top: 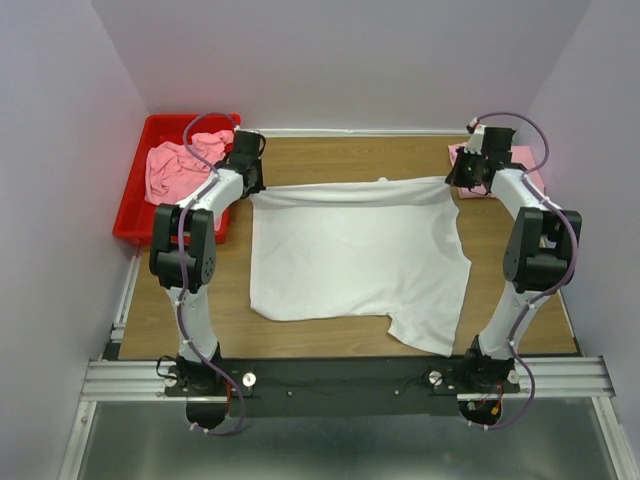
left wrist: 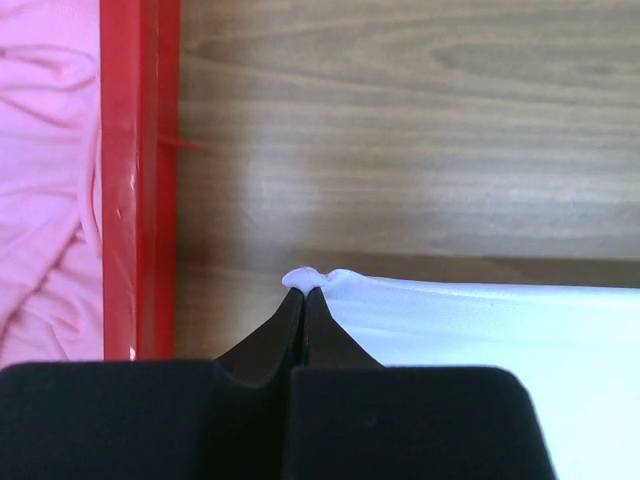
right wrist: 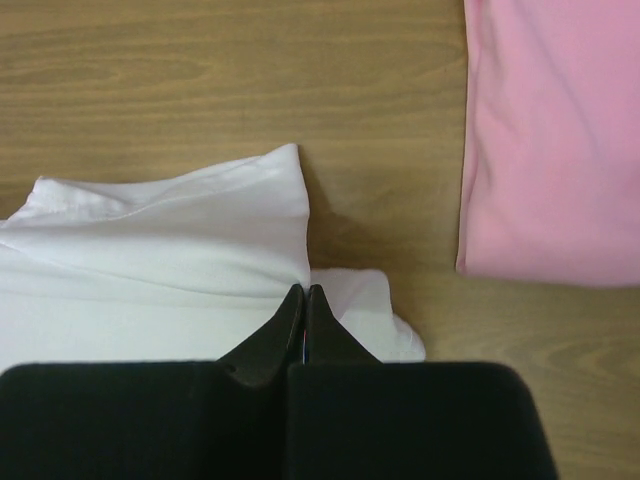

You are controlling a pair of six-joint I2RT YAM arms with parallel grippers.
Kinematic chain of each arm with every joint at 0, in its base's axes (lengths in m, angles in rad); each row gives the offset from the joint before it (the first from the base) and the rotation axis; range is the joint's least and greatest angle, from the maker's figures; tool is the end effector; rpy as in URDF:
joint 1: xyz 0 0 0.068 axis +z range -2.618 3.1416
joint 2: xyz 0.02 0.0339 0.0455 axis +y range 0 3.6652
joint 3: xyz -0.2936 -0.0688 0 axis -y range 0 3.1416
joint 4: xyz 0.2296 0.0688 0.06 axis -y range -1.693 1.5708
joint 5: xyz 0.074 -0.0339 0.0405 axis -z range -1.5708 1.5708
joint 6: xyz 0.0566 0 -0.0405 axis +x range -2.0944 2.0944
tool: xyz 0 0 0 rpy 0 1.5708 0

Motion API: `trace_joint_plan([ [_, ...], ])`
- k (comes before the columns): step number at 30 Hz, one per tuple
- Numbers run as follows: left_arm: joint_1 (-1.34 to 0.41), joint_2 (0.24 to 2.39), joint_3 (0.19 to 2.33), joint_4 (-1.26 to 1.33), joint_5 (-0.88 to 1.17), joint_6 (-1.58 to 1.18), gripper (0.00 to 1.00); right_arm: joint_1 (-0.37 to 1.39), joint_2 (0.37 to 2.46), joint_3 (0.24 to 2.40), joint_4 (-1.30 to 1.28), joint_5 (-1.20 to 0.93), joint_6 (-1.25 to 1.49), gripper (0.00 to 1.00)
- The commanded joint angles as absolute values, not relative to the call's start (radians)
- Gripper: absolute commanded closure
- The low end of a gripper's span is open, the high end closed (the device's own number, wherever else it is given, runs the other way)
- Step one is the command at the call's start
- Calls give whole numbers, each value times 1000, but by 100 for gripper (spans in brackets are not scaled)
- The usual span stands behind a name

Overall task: Fold and stack the t-shirts
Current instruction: Fold the tshirt

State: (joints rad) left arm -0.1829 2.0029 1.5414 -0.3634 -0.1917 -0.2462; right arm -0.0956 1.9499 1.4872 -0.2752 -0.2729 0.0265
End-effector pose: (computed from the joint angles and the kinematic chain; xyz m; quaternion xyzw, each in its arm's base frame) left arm 0.4574 -0.0736 0.2364 -0.0642 0.9254 0.0099 0.3733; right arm 0.4554 -0.0283 0.2510 0.0004 0.9077 0.1105 0.4048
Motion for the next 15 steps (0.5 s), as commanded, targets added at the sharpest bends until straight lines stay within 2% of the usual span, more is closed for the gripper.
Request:
trace_joint_plan([
  [1, -173, 1928, 1468, -360, -164, -271, 100, -103, 1867, 1402, -282, -209, 63, 99],
  [15, -181, 1836, 1256, -328, -110, -298, 100, -103, 1781, 1221, -281, -114, 146, 99],
])
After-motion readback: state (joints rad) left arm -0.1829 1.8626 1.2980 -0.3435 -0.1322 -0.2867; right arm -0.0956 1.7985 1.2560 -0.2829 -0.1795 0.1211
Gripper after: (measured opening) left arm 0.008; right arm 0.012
